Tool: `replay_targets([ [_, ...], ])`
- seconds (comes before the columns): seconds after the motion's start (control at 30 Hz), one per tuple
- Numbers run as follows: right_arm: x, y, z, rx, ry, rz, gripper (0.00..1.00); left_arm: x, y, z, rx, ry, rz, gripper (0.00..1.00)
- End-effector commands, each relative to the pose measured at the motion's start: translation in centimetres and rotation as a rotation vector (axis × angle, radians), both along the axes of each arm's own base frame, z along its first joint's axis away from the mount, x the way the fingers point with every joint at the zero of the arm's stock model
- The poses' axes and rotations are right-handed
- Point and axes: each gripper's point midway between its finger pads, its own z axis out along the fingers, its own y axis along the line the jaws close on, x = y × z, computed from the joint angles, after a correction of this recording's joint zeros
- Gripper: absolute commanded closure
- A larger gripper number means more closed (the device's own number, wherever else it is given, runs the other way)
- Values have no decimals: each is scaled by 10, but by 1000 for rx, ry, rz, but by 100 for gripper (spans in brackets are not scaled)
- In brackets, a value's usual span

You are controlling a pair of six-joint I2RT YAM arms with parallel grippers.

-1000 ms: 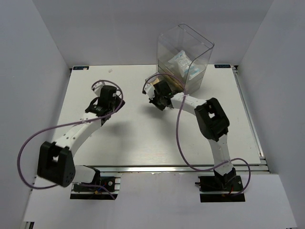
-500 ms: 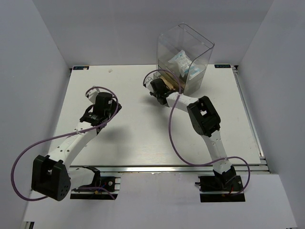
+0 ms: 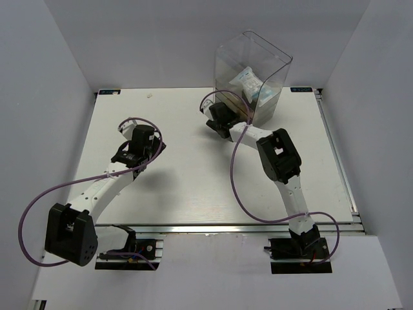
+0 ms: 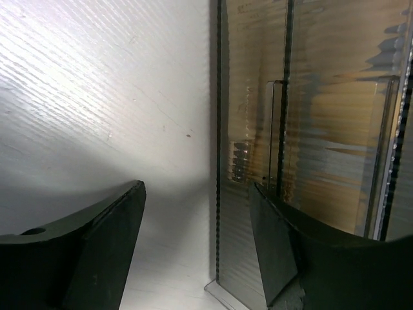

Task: Organize the makeup

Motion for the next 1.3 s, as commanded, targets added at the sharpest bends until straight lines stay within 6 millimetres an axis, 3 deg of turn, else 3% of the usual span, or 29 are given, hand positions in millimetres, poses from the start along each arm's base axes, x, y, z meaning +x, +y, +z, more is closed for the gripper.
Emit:
replay_targets([
  [0.0, 9, -26, 6, -3, 10, -60, 28, 5, -1, 14, -16, -36, 3, 47],
  [0.07, 1, -19, 2, 27, 56, -10, 28, 5, -1, 15, -16, -39, 2, 47],
  [0.1, -7, -13, 10, 54, 86, 43, 29, 5, -1, 15, -15, -43, -2, 48],
  [0.17, -42, 17, 5, 143, 249, 259, 30, 6, -2, 18, -14, -52, -9, 50],
  [0.2, -59, 30, 30, 175, 276, 390, 31, 8, -3, 23, -12, -74, -17, 58],
  [0.23, -92, 48, 28, 261, 371, 538, 32, 9, -3, 26, -11, -86, -25, 67],
  [0.27, -109, 54, 35, 300, 401, 606, 34, 10, -4, 29, -10, -100, -31, 75],
  [0.3, -124, 61, 67, 349, 370, 690, 35, 13, -3, 37, -7, -132, -36, 87],
  [0.33, -153, 70, 70, 436, 426, 781, 35, 13, -4, 41, -5, -147, -44, 88],
  [0.37, -163, 74, 101, 491, 382, 824, 33, 14, -6, 46, -8, -167, -65, 88],
  [0.43, -184, 79, 123, 628, 415, 806, 20, 19, -13, 67, -4, -258, -133, 68],
  [0.47, -187, 78, 128, 680, 427, 749, 11, 19, -17, 74, -10, -293, -164, 52],
  [0.5, -184, 77, 151, 731, 384, 703, 11, 21, -25, 86, -22, -345, -207, 37],
  [0.53, -178, 71, 158, 802, 395, 545, 11, 20, -26, 94, -22, -372, -221, 12],
  [0.57, -174, 67, 177, 843, 356, 478, 11, 20, -27, 99, -18, -392, -235, 3],
  [0.63, -166, 53, 189, 880, 332, 348, 11, 19, -30, 108, 2, -421, -269, 2],
  [0.67, -166, 47, 206, 901, 300, 333, 10, 21, -31, 117, 4, -454, -276, 2],
  [0.77, -165, 26, 226, 963, 289, 267, 11, 20, -38, 132, 19, -509, -334, 2],
  [1.03, -142, -24, 255, 976, 161, 128, 11, 13, -64, 162, -24, -601, -487, 2],
  [1.27, -134, -41, 278, 947, 50, 106, 11, 4, -63, 180, -50, -666, -489, 2],
])
